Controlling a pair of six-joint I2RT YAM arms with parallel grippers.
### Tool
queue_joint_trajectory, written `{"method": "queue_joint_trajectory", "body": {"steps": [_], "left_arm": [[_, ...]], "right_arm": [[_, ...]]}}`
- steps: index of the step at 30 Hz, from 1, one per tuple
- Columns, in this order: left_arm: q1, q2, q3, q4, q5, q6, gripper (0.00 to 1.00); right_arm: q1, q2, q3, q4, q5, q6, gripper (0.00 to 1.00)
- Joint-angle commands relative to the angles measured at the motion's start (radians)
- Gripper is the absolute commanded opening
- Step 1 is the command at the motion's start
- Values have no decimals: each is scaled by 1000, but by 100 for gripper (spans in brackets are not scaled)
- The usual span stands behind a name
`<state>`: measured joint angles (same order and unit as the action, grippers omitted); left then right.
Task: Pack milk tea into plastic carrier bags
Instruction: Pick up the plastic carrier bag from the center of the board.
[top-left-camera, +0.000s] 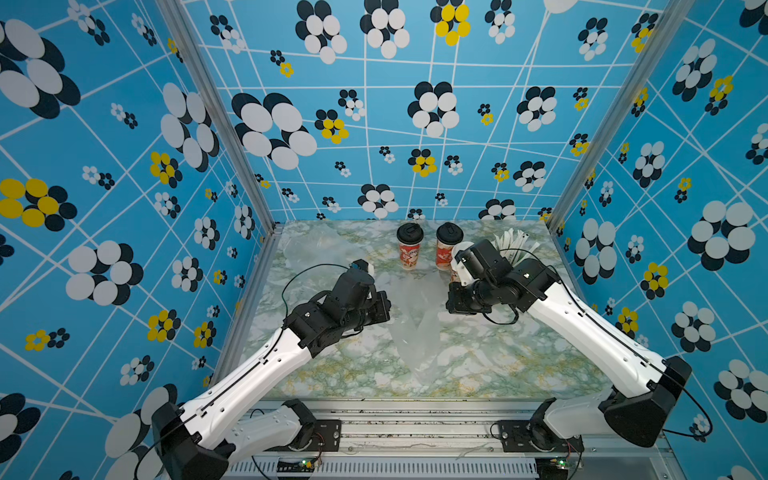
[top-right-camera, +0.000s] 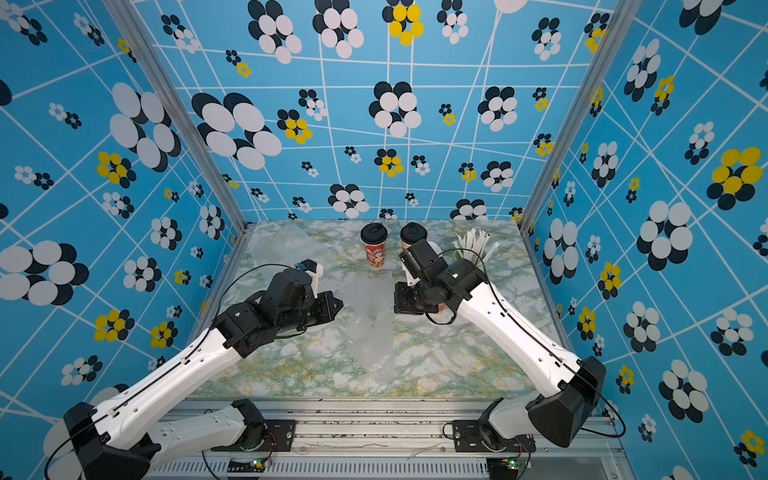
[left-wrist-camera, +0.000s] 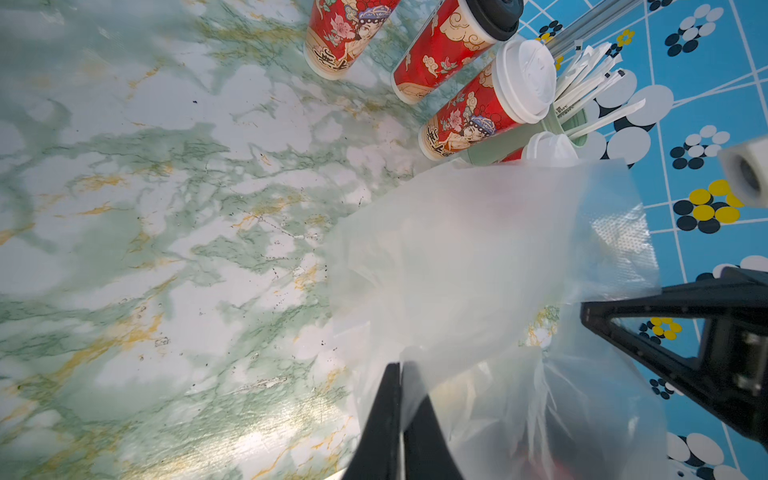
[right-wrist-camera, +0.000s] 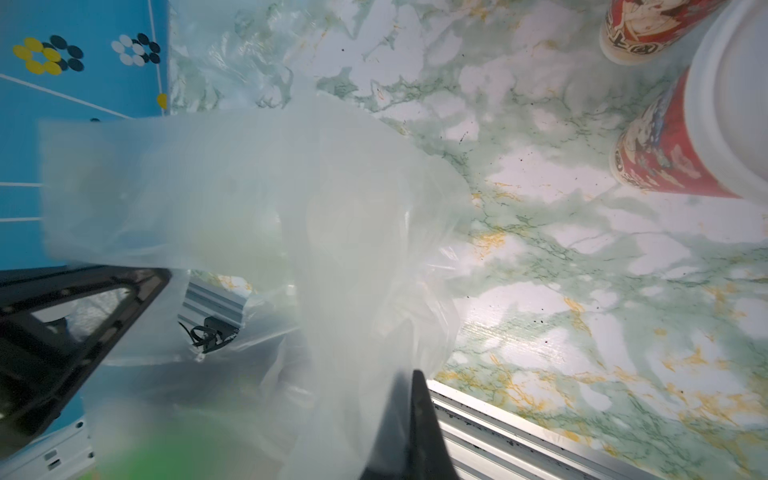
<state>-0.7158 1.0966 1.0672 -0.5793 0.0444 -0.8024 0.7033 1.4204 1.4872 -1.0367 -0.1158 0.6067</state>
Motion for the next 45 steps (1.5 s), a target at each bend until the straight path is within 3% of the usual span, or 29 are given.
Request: {"method": "queue_joint_trajectory", "body": {"steps": [1,8,12,16,25,27,30,34,39,45], "left_arm": [[-10,2,4,-45,24,13,22],[-6,133,258,-324,45,305,52],[-6,244,421,-500,67,475,54],[-4,305,503,-544,150,582,56],[-10,395,580,-526,238,637,60],[-8,407,586,-512,207,638,57],[-6,430,607,-527,176,631,31],[-1,404,575,-519,130,595,13],[54,303,435,-393,155,439,0],[126,164,209,-158,230,207,0]], "right_arm": [[-5,5,-37,10,-42,-33,0],[-5,-20,-77,106,-129,2,0],[-5,-15,-66,101,-149,1,0],[-6,-12,-58,95,-148,-10,0],[-5,-5,-54,98,-134,-14,0],[-6,-5,-51,94,-129,-16,0],[-5,-3,-35,76,-121,-28,0],[-6,-6,2,-3,-28,-67,0],[-17,-7,11,-72,76,-99,0],[-21,-10,-15,-52,62,-87,0]]}}
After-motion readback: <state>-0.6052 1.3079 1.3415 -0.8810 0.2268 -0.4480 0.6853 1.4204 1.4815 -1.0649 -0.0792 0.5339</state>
